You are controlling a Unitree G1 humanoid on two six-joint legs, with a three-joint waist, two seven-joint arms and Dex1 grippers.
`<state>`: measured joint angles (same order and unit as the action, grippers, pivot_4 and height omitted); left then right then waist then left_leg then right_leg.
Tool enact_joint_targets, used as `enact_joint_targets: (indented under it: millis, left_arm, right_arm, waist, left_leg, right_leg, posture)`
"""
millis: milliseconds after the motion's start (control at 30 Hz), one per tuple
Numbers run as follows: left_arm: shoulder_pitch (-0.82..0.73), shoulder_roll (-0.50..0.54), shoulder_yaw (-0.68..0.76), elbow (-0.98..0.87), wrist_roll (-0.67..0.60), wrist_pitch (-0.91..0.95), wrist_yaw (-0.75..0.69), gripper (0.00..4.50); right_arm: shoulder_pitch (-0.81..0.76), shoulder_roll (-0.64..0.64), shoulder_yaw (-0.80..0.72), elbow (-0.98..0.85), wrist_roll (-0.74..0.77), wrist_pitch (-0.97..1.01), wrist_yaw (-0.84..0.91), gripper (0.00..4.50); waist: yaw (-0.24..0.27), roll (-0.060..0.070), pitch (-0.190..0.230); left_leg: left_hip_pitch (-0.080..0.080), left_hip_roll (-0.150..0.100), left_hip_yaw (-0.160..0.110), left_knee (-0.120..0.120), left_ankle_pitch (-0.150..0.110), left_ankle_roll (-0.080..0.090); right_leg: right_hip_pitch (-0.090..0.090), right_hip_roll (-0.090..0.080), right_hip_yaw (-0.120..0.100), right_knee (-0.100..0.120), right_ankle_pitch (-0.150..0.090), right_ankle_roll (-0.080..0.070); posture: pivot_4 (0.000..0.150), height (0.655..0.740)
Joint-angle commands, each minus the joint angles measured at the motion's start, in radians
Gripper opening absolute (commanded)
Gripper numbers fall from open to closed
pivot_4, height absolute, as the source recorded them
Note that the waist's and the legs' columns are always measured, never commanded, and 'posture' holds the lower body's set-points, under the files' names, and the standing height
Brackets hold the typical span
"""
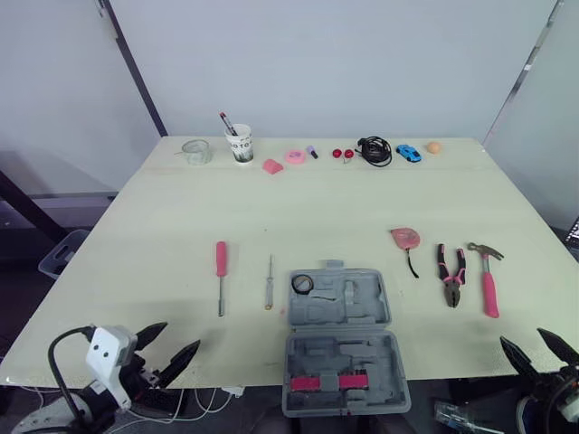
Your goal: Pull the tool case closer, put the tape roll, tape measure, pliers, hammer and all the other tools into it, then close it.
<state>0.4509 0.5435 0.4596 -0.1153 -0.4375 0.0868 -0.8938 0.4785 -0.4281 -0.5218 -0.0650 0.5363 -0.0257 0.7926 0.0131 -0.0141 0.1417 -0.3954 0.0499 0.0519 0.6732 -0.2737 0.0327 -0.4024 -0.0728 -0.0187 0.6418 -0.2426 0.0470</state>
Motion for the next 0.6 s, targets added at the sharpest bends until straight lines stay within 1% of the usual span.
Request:
enact_joint_targets:
  millis: [33, 233, 333, 467, 533, 600]
  left_arm:
    - [0.002, 0.009, 0.0, -0.053, -0.026, 0.007, -0.003, 4.45]
    - [-0.001, -0.006, -0.026, -0.099, -0.018, 0.017, 0.019, 4.45]
    - [0.014, -0.017, -0.055, -0.16, -0.03, 0.029, 0.024, 4.45]
    - [-0.006, 0.005, -0.054, -0.178, -0.019, 0.03, 0.03, 4.45]
    - [-0.01, 0.035, -0.073, -0.181, 0.008, 0.012, 0.004, 4.45]
    - [-0.026, 0.054, -0.09, -0.195, 0.008, 0.017, -0.005, 4.45]
  right_arm:
    - [-0.013, -0.019, -0.005, -0.054, 0.021, -0.005, 0.019, 4.5]
    - [-0.051, -0.033, 0.033, -0.103, 0.019, 0.02, 0.036, 4.5]
    - [-0.072, -0.049, 0.063, -0.125, 0.018, 0.04, 0.047, 4.5]
    - [-0.117, -0.063, 0.092, -0.142, 0.011, 0.053, 0.044, 4.5]
    - [-0.143, -0.068, 0.111, -0.149, 0.01, 0.065, 0.043, 4.5]
    - [-0.172, -0.078, 0.135, -0.15, 0.0, 0.079, 0.039, 4.5]
  waist:
    - [0.0, 0.0, 0.0]
    - [0.0, 0.0, 0.0]
    - [0.0, -0.001, 0.0]
    - [0.001, -0.001, -0.001]
    - [0.001, -0.001, -0.001]
    - [0.001, -0.001, -0.001]
  left_leg:
    - [0.0, 0.0, 0.0, 0.0, 0.0, 0.0]
    - [0.0, 0.0, 0.001, 0.0, 0.0, 0.0]
    - [0.0, 0.0, 0.001, 0.0, 0.0, 0.0]
    - [0.0, 0.0, 0.001, 0.0, 0.0, 0.0]
    - [0.0, 0.0, 0.001, 0.0, 0.0, 0.0]
    - [0.001, 0.0, 0.001, 0.0, 0.0, 0.0]
  right_leg:
    - [0.0, 0.0, 0.0, 0.0, 0.0, 0.0]
    - [0.0, 0.0, 0.001, 0.0, 0.0, 0.0]
    - [0.0, 0.0, 0.001, 0.0, 0.0, 0.0]
    - [0.0, 0.001, 0.001, 0.0, 0.0, 0.0]
    - [0.0, 0.001, 0.001, 0.0, 0.0, 0.0]
    - [0.0, 0.002, 0.001, 0.0, 0.0, 0.0]
  posture:
    - [0.15, 0.74]
    - [0.15, 0.74]
    - [0.15, 0.74]
    - [0.15, 0.74]
    - [0.15, 0.74]
    - [0.15, 0.74]
